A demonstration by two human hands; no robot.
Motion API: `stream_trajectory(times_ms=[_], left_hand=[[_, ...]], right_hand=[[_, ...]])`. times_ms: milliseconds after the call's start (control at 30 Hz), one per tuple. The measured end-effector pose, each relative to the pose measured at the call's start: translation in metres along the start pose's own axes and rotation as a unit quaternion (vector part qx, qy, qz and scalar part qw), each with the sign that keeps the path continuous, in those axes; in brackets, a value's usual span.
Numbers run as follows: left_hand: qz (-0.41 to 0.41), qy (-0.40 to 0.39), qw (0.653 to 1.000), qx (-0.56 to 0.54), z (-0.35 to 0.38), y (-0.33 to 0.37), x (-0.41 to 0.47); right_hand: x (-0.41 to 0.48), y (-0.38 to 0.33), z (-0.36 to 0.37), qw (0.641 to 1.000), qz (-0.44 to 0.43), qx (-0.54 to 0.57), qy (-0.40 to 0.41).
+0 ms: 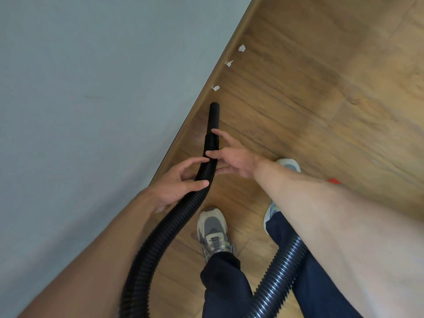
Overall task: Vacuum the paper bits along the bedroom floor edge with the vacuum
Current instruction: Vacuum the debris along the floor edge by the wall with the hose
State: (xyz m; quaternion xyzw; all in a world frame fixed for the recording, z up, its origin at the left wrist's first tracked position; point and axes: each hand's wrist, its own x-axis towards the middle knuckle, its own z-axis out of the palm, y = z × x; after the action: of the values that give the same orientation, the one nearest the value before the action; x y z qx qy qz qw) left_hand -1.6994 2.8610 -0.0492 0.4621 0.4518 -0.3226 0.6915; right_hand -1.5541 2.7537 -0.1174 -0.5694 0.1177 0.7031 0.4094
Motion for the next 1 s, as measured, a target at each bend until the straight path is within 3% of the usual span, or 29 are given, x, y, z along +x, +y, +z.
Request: stream_trajectory(times_ms=[533, 1000], left_hand=[[-0.021, 0.001, 0.99, -0.137, 0.031, 0.02, 0.023], [-0.012, 0.027, 0.992, -0.12, 0.045, 0.05, 0.043]], right_hand=[[0.02, -0.02, -0.045, 0.998, -0.019, -0.03, -0.056], [0.022, -0.051, -0.065, 0.998, -0.04, -0.047, -0.021]])
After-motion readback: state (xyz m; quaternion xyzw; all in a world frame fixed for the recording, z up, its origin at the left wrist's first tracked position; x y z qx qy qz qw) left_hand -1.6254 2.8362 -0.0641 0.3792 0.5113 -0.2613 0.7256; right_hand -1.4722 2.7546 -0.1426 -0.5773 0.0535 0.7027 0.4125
